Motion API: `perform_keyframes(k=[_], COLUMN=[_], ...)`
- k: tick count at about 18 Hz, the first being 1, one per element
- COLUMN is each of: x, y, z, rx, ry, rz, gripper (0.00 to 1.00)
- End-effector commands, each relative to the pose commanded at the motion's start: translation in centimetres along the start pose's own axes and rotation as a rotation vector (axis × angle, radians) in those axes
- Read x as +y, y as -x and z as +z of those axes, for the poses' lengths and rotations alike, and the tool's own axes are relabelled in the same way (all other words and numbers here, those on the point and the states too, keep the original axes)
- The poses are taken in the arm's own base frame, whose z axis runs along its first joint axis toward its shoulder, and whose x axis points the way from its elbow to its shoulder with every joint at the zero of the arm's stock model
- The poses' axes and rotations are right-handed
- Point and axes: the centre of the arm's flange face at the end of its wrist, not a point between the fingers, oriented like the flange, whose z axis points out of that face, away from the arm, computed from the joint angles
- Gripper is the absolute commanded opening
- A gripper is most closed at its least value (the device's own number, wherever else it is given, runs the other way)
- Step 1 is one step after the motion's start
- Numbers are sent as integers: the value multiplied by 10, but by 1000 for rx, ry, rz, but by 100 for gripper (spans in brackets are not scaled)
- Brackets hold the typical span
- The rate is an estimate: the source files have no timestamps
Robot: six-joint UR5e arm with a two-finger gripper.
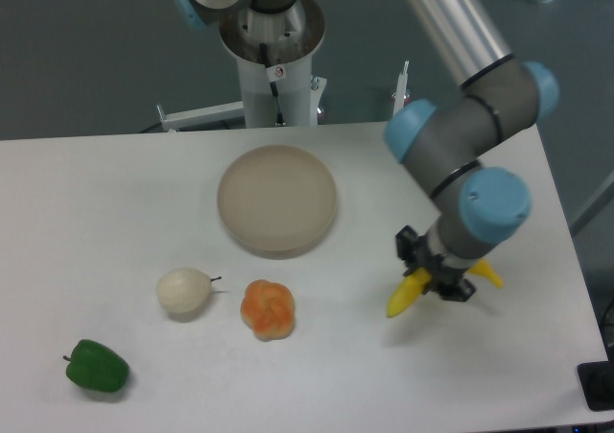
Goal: Pick up the banana from the table
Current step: 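Lift the held banana up and away from the table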
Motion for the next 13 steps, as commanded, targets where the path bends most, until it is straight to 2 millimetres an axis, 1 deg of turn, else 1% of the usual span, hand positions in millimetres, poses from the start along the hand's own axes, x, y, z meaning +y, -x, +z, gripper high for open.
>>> perform_keyframes(k=[2, 4, 6, 8, 9, 11, 13], x=[14, 25, 33, 37, 35, 36, 45], y=[9, 16, 23, 27, 30, 35, 38], z=[-5, -15, -27, -35, -38, -36, -38], rx=[-18, -39, -64, -86, -116, -142, -147], ry=[-3, -9, -14, -15, -18, -20, -19], rz=[10, 11, 1, -3, 8, 23, 43], gripper=[24, 23, 22, 22, 23, 24, 24])
